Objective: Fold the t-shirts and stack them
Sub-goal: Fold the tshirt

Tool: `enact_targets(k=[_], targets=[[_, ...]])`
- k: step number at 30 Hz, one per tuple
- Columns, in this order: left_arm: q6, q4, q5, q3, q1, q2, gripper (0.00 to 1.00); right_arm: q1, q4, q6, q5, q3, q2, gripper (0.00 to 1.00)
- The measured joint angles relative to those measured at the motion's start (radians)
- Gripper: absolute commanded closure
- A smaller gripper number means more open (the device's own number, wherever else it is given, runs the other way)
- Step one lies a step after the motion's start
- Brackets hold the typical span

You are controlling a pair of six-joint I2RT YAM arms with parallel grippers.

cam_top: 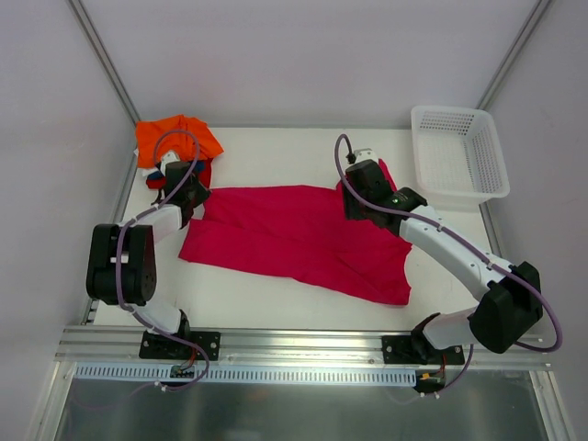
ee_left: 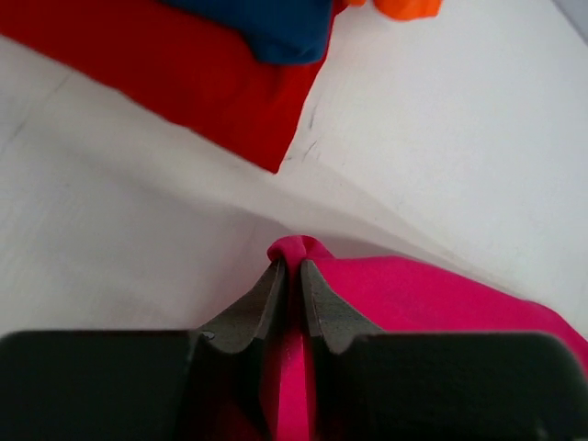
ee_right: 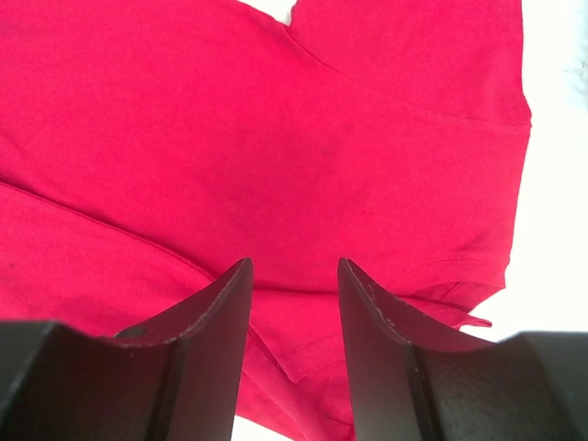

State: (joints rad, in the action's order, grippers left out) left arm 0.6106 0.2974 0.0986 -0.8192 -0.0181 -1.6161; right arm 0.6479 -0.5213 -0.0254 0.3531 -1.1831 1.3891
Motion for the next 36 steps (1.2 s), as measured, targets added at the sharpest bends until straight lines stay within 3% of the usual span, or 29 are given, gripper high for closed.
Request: enact_targets(k=[2,7,10,12,18,19,20,29,36], targets=[[-0.024,-0.012,0.001,-0.013,0.000,0.026,0.84,0.003,0.002,0.000,0.000,0.000,0.000,0.55],[-0.074,-0.037,0.016,-0.045,-0.003,0.087,0.82,0.005,0.010,0.000,0.000,0.000,0.002,0.55],[-0.088,-0.042,0.020,-0.053,-0.008,0.109,0.86,0.008,0.010,0.000,0.001,0.000,0.002,0.54],[-0.095,-0.045,0.022,-0.053,-0.016,0.113,1.00,0.009,0.010,0.000,0.004,0.000,0.002,0.54],[-0.109,-0.063,0.026,-0.053,-0.029,0.113,1.00,0.009,0.016,0.000,0.021,-0.002,0.039,0.54],[-0.111,-0.064,0.028,-0.053,-0.029,0.113,0.90,0.009,0.016,0.000,0.021,-0.004,0.052,0.54],[-0.118,-0.065,0.033,-0.053,-0.029,0.113,0.87,0.009,0.016,0.000,0.021,-0.006,0.064,0.54],[-0.110,-0.070,0.041,-0.053,-0.018,0.078,0.86,0.009,0.019,-0.001,0.020,-0.016,0.082,0.54],[-0.002,-0.045,-0.038,-0.002,0.091,-0.023,0.86,0.009,0.020,0.000,0.020,-0.016,0.082,0.54]])
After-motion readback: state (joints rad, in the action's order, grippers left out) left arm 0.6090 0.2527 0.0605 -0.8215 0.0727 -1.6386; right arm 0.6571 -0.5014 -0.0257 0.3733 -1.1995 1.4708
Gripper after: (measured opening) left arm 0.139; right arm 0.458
